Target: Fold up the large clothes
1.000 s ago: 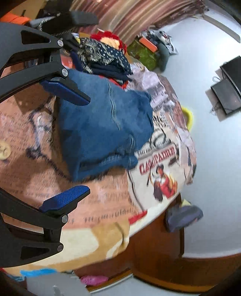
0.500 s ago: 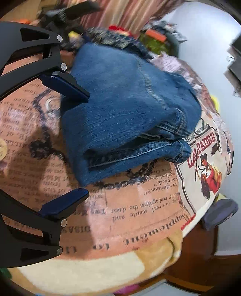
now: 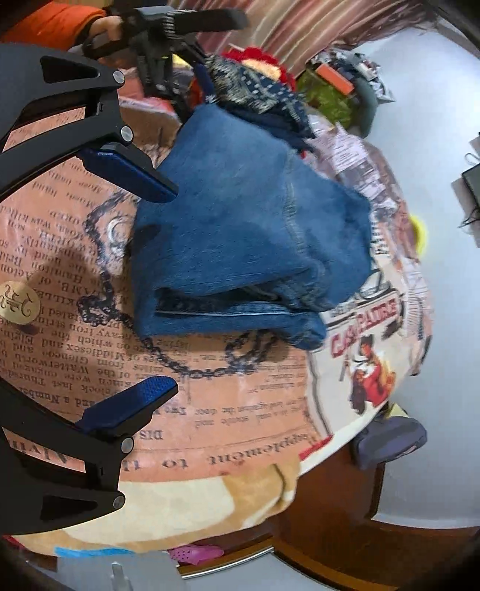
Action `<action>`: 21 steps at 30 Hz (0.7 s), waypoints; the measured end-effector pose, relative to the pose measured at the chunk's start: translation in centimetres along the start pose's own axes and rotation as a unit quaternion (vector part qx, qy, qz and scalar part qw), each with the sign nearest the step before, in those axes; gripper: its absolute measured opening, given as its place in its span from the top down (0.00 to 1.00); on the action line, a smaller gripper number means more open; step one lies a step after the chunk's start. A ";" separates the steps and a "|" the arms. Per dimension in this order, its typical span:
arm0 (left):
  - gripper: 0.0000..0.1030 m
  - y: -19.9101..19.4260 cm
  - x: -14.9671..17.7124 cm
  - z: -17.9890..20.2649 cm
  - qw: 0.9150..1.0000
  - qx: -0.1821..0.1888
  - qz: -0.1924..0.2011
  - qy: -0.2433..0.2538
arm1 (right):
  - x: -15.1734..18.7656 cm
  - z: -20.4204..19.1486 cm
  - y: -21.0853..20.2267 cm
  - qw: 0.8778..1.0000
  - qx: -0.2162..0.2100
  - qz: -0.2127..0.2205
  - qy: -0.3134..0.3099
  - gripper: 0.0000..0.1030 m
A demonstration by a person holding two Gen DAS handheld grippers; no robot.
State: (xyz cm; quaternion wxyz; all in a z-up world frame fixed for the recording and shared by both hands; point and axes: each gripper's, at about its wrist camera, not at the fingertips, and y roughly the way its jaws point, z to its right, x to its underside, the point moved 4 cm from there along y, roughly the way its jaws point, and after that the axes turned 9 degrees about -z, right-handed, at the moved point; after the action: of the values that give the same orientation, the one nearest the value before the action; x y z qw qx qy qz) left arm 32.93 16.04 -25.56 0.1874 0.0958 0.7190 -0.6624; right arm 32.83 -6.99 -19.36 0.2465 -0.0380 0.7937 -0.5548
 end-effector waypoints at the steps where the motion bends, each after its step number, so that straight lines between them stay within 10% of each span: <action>1: 0.09 -1.0 0.0 0.1 1.000 0.006 0.011 0.003 | -0.3 0.0 -0.3 1.000 -0.001 0.006 0.000 0.10; 8: 0.09 -4.3 -3.7 -0.5 0.997 0.021 0.067 -0.007 | -2.6 0.0 -0.2 1.000 -0.008 0.023 0.001 0.09; 14: 0.08 0.0 -7.1 -1.1 0.991 0.118 0.017 -0.054 | -4.8 1.0 4.0 0.999 -0.039 -0.020 0.019 0.08; 21: 0.08 7.6 -9.0 -2.1 0.949 0.270 -0.075 -0.147 | -6.9 3.3 9.5 0.980 -0.158 -0.101 0.067 0.08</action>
State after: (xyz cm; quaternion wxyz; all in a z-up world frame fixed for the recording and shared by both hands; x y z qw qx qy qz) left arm 43.74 19.91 -28.90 0.2079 -0.0103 0.4827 -0.8507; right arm 42.36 -3.92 -26.33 0.1265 -0.1188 0.8782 -0.4458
